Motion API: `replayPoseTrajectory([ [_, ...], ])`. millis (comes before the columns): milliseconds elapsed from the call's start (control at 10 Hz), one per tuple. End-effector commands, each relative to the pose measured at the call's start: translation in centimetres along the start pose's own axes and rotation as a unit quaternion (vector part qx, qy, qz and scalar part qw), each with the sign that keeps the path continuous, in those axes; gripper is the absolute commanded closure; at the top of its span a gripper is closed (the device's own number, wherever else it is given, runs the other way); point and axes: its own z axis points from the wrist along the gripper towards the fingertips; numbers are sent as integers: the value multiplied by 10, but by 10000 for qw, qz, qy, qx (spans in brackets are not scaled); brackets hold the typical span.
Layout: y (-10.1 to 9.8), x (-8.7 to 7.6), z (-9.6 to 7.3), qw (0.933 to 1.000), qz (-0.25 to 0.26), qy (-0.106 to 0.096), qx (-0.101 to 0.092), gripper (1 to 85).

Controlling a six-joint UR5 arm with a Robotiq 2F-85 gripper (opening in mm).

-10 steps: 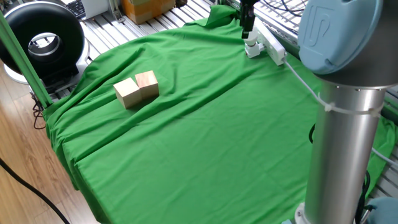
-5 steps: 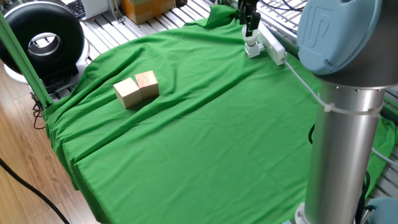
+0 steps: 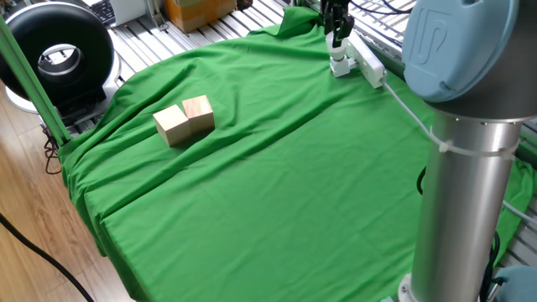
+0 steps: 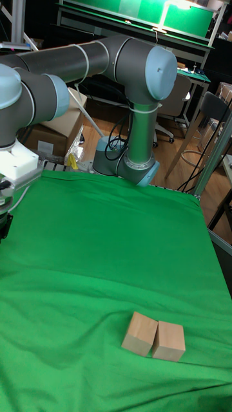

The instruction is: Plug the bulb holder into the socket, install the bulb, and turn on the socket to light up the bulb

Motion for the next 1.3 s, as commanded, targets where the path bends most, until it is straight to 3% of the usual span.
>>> replayPoseTrajectory([
  [0,1,-1,-1,9988,480,-13,26,580],
  [200,3,1,-1,9931,1169,23,-20,690],
  [300,5,1,-1,9890,1480,15,-68,793],
  [700,-3,6,0,9770,2130,64,-31,830],
  [1000,-4,7,-1,9630,2688,149,84,847],
  [1200,-4,6,1,9571,2886,176,194,847],
])
